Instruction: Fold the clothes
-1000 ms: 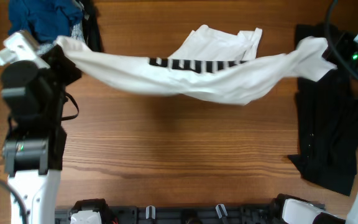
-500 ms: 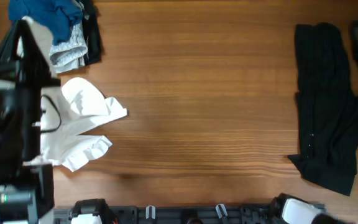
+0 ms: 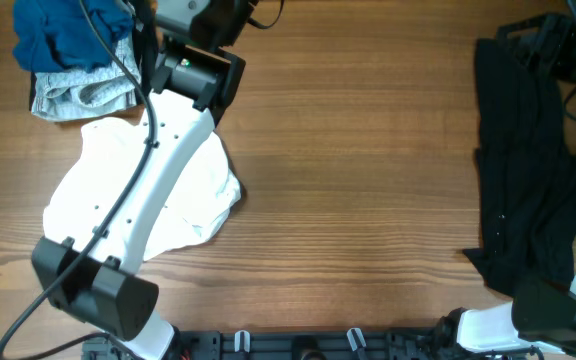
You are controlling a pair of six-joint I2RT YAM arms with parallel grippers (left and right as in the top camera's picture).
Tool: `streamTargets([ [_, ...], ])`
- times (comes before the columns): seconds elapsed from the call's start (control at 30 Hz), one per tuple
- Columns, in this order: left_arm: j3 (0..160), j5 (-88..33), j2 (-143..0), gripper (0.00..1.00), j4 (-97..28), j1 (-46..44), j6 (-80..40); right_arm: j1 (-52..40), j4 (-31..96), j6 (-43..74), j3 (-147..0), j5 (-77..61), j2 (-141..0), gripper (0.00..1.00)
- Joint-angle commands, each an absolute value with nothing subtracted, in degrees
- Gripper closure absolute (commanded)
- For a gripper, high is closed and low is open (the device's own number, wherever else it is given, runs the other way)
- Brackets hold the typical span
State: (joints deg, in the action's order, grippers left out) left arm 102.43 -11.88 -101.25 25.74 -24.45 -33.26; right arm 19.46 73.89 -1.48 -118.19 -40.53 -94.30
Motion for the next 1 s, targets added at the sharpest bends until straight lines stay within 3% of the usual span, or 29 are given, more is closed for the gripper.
streamTargets([
  [0.0,104.60,-8.47,-99.59,0.96,15.29,-21.43,-25.67,19.46,73.47,-2.98,-118.48,-41.60,-95.50,0.44],
  [0.17,104.60,-8.43,-99.24,0.92,1.85,-18.87,-20.71,18.79,73.56,-3.03,-118.48,-41.60,-98.04,0.43],
  [0.37,104.60,3.55,-94.91,0.72,-30.06,-16.56,-9.19,6.31,72.16,-4.38,-118.48,-39.70,-103.66,0.38],
  [0.4,104.60,5.43,-94.13,0.66,-34.17,-15.99,-8.99,3.49,71.94,-4.34,-118.48,-39.64,-105.56,0.38],
  [0.6,104.60,7.97,-87.85,0.03,-59.46,-4.21,-11.42,-12.86,67.29,-0.97,-118.48,-39.88,-117.69,0.38],
  [0.73,104.55,7.53,-87.15,0.00,-67.77,6.63,-12.45,-26.61,59.61,10.90,-118.48,-28.97,-126.67,0.33],
  [0.97,104.14,6.92,-87.18,0.00,-69.12,10.50,-12.43,-41.12,43.99,26.02,-118.48,-17.93,-137.51,0.29],
])
